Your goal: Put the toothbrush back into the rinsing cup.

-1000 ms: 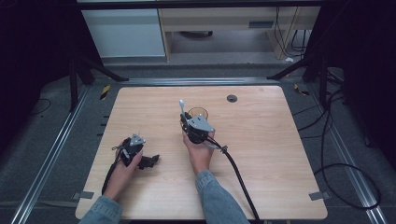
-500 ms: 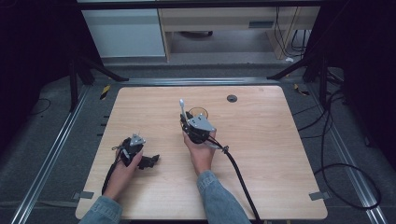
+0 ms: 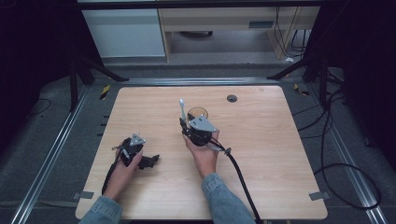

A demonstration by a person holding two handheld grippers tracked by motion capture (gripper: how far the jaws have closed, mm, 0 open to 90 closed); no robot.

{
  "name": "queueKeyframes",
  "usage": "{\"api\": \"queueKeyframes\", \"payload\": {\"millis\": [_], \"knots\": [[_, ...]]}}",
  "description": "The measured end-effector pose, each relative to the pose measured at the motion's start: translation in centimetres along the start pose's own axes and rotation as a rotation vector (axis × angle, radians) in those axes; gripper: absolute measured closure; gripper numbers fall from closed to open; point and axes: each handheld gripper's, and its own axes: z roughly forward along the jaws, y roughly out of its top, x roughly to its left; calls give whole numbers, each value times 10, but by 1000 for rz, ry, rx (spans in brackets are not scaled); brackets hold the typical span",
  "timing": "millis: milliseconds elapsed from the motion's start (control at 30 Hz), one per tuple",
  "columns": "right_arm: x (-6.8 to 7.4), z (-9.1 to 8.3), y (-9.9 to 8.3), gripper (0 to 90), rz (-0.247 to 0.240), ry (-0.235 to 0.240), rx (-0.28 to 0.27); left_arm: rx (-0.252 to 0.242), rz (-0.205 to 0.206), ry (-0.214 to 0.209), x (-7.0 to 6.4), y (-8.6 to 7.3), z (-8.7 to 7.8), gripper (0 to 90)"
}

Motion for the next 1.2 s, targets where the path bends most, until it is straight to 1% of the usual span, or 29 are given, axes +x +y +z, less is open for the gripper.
{"api": "queueKeyframes", "payload": {"millis": [67,233,433,667,800,967,1100,1200], "knots": [[1,-2,0,575,-10,9,16,0,0,0,0,0,0,0],[2,-7,0,546,-16,27,36,1,1,1,0,0,0,0],[2,-14,0,494,-18,48,81,1,0,2,0,0,0,0],[0,-22,4,449,-27,65,107,0,0,1,0,0,0,0],[0,-27,6,406,-47,66,126,0,0,1,0,0,0,0],[-1,-33,8,337,-67,74,167,0,-1,2,0,0,0,0],[-3,-37,8,293,-79,95,206,0,0,2,0,0,0,0],[-5,-41,8,270,-87,99,227,0,0,2,0,0,0,0]]}}
